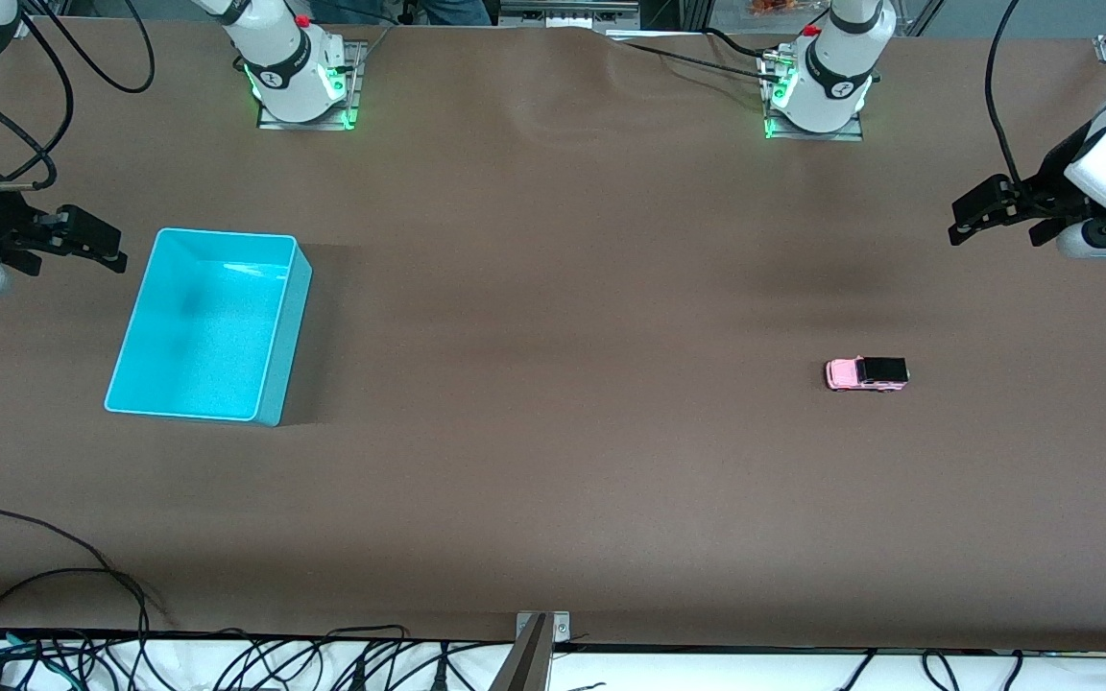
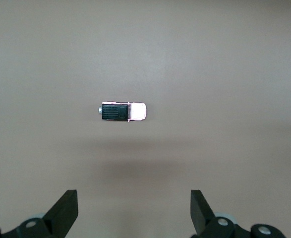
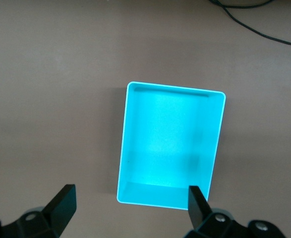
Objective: Wind and store pink jeep toy
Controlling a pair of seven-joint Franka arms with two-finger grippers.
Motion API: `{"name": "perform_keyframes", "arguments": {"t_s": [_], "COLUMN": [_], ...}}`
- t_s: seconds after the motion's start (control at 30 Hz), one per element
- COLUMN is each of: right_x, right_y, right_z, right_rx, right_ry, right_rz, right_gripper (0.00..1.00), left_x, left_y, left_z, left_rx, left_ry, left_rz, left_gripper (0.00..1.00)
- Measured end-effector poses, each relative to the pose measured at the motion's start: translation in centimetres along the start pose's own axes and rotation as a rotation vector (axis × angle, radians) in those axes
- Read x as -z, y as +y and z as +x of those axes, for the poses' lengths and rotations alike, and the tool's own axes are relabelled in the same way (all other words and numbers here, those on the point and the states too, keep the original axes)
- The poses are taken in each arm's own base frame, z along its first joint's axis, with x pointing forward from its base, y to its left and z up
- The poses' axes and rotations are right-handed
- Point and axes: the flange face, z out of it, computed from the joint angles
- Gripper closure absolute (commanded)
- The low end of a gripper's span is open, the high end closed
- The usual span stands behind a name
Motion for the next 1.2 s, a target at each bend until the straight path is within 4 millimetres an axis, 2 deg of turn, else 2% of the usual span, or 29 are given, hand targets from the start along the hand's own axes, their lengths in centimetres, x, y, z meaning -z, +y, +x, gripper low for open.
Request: {"name": "perform_keyframes", "arguments": {"t_s": [0.3,0.67,0.83,1.2], "right_x": [0.0,0.0,0.0,0.0], "right_y": [0.0,0.0,0.0,0.0], "right_z": [0.0,0.0,0.0,0.0], "right_rx": [0.000,0.000,0.000,0.000], "right_ry": [0.000,0.000,0.000,0.000], "right_rz": [0.000,0.000,0.000,0.000], "right_gripper": [0.00,0.00,0.00,0.00], "left_x": [0.0,-0.6,-1.1,-2.7], "left_y": [0.1,1.1,1.2,0.6], "left_z": [0.0,0.1,0.5,2.9], "left_rx": [-0.001,-0.034,-0.168,-0.489], "left_ry": [0.000,-0.018,-0.027,-0.047], "left_rz": [0.000,0.001,0.000,-0.013], "left_gripper": [0.00,0.00,0.00,0.00]}}
